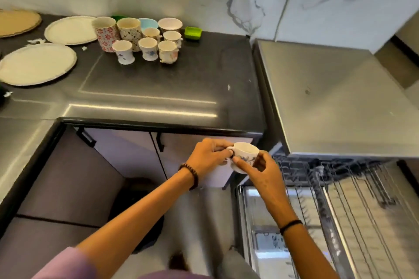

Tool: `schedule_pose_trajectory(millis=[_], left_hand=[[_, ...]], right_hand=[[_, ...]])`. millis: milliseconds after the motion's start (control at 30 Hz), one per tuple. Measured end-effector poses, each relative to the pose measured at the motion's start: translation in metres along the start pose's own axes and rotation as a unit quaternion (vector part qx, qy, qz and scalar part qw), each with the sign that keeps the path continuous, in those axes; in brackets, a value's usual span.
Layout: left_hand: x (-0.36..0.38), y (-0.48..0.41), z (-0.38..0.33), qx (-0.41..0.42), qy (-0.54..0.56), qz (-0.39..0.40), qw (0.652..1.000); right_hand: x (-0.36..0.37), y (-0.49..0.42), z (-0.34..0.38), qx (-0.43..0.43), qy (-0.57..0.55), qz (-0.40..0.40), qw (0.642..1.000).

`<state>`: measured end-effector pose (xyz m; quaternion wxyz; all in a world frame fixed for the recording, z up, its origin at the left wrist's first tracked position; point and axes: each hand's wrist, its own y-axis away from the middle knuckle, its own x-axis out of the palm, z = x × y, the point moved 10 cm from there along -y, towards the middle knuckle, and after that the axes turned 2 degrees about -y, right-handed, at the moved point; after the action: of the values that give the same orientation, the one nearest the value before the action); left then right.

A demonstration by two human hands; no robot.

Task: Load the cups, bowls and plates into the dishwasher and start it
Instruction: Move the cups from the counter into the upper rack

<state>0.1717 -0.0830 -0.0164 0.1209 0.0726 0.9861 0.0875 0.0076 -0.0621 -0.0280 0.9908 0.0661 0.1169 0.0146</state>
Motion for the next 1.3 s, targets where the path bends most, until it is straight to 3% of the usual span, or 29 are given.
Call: schedule_pose_trajectory(millis=[267,467,600,700,833,967,1133,1300], left_hand=[[0.139,-0.001,0.019,-0.059,-0.062,0.109,0.990],[0.246,-0.023,0.039,-0.099,-0.134,0.133,0.977],[0.291,-0.049,0.051,-0.076,-0.194,0.125,0.970],[0.308,-0.071,0.069,-0.058,-0.300,0.121,0.944],[0.319,-0.094,0.088,0.006,-0.492,0.146,0.858],[0.317,-0.101,0.113,-0.001,-0.533,0.197,0.823],[0.312,-0.099,0.115,0.023,-0.509,0.171,0.843],[0.309,-0.099,0.113,0.012,-0.482,0.161,0.861]], right_hand=[[-0.102,0.049,-0.089,0.093,-0.052,-0.070,0.992],[-0.178,0.059,-0.159,0.158,-0.056,-0.085,0.982],[-0.218,0.038,-0.197,0.177,-0.024,-0.081,0.981],[-0.245,0.012,-0.223,0.174,0.034,-0.075,0.981],[-0.269,-0.039,-0.246,0.146,0.113,-0.057,0.981],[-0.279,-0.098,-0.255,0.095,0.212,-0.050,0.971],[-0.274,-0.142,-0.264,0.088,0.224,-0.059,0.969],[-0.262,-0.168,-0.282,0.144,0.242,-0.043,0.958]])
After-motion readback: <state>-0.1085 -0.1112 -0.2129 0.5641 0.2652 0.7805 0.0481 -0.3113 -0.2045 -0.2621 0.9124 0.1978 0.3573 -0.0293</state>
